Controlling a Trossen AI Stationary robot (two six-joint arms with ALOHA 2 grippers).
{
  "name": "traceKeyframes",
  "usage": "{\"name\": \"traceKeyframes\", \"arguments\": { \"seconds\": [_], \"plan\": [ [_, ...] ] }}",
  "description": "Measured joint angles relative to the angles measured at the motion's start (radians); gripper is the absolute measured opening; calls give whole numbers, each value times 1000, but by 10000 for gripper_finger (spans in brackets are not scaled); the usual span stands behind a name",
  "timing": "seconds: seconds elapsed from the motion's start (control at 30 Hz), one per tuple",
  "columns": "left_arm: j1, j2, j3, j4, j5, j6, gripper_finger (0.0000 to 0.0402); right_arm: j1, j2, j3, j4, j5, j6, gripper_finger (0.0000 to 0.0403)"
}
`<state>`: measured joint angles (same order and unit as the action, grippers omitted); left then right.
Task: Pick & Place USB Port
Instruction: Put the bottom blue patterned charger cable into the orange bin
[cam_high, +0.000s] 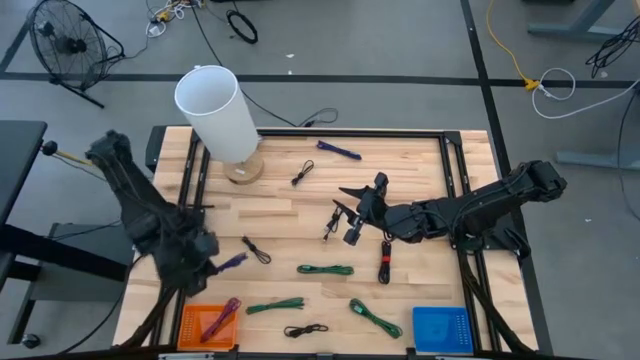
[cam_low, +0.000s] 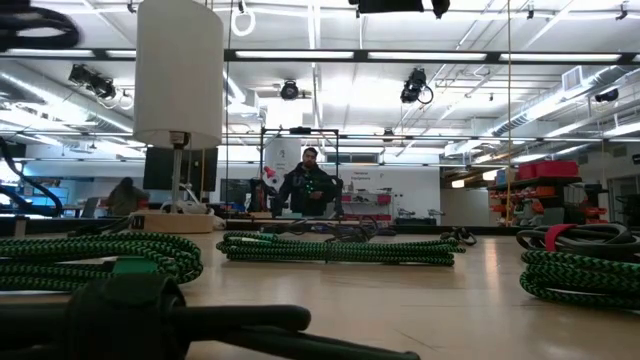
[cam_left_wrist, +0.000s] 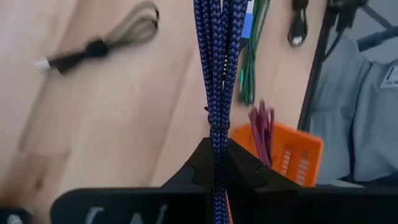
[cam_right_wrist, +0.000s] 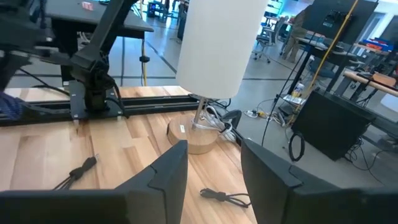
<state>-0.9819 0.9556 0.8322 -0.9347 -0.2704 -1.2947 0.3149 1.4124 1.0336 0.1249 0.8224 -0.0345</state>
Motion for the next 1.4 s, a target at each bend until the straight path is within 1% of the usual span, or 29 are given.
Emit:
{"name": "traceKeyframes", "arguments": {
  "seconds": [0.07, 0.17, 0.27, 0.37, 0.5, 0.63, 0.7, 0.93, 1.13, 1.23, 1.33, 1.4],
  "plan": [
    [-71, 31, 0, 23, -50, -66, 16, 0, 0, 0, -2, -1, 0, 150],
    [-145, 74, 0, 59, -98, -129, 16, 0, 0, 0, -4, -1, 0, 150],
    [-192, 113, 0, 102, -134, -178, 16, 0, 0, 0, -5, 0, 0, 150],
    [-225, 153, 0, 141, -138, -222, 16, -1, 0, 0, -4, 3, -7, 150],
    [-254, 197, 0, 188, -163, -264, 16, 0, 0, 0, -5, 50, -27, 150],
    [-276, 234, 0, 263, -199, -267, 16, -3, 0, 0, -4, 86, -42, 150],
    [-281, 251, 0, 290, -206, -274, 16, -8, 0, 0, -2, 86, -57, 150],
    [-313, 319, 0, 307, -212, -399, 16, -39, 0, 0, 0, 86, -61, 150],
    [-334, 388, 0, 399, -227, -457, 16, -67, 0, 0, 0, 78, -60, 150],
    [-346, 418, 0, 412, -218, -509, 16, -77, 0, 0, 0, 77, -60, 150],
    [-364, 439, 0, 411, -186, -583, 16, -88, 0, 0, 0, 77, -60, 150],
    [-378, 447, 0, 412, -193, -618, 17, -97, 0, 0, 0, 76, -60, 150]
  ]
}}
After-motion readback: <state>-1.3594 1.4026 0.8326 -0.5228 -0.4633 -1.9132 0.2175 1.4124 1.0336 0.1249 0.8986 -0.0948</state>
